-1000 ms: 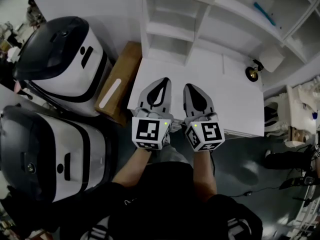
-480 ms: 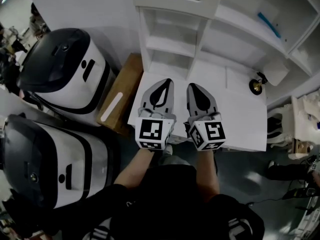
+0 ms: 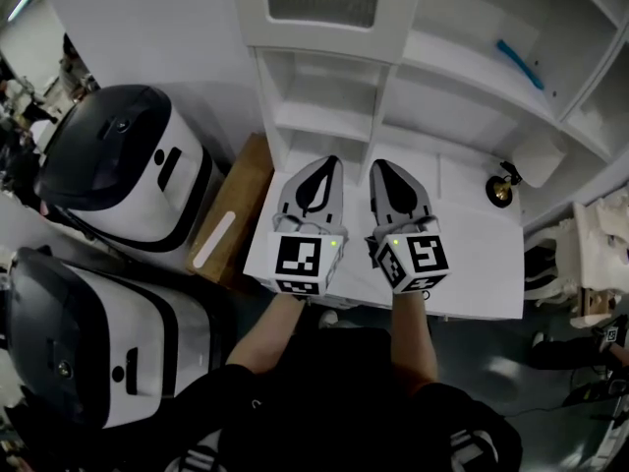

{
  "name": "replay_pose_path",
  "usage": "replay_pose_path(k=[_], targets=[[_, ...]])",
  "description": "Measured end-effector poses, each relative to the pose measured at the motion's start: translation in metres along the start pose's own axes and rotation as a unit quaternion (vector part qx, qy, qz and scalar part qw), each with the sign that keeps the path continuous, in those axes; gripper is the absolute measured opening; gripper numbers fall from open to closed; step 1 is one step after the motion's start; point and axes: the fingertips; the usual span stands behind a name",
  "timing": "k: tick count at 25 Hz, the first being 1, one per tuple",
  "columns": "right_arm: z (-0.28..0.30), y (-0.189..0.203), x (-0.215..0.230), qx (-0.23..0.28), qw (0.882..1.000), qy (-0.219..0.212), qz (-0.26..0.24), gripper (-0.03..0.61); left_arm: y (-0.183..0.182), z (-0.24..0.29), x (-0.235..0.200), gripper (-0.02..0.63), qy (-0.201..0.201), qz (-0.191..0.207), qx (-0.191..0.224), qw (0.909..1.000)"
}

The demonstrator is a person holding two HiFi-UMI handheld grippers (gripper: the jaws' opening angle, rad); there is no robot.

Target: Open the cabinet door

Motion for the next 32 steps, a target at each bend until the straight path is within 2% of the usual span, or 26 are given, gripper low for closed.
replay_pose_path(k=[10, 27, 32], targets=[[0.025, -0.023, 0.035, 0.036, 0.999, -0.008, -0.018, 0.02, -0.012, 0.045, 0.011, 0.009, 0.021, 0.012, 0.025, 0.9994], [0.1, -0.061, 0.091, 0.085, 0.994, -0.022, -0.069, 0.025, -0.033, 0.114, -0.009, 0.011, 0.026, 0.038, 0.058, 0.9973], [0.118, -0.072, 0.101, 0.089, 0.992, -0.036, -0.078, 0.077, -0.034, 0.131, -0.015, 0.011, 0.026, 0.039, 0.058, 0.9972]])
Point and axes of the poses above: the fingertips, and each gripper's own axes: z forward along the fingers, x to its right, y out of its underside, and after that the axes turned 4 degrees about -z, right-handed
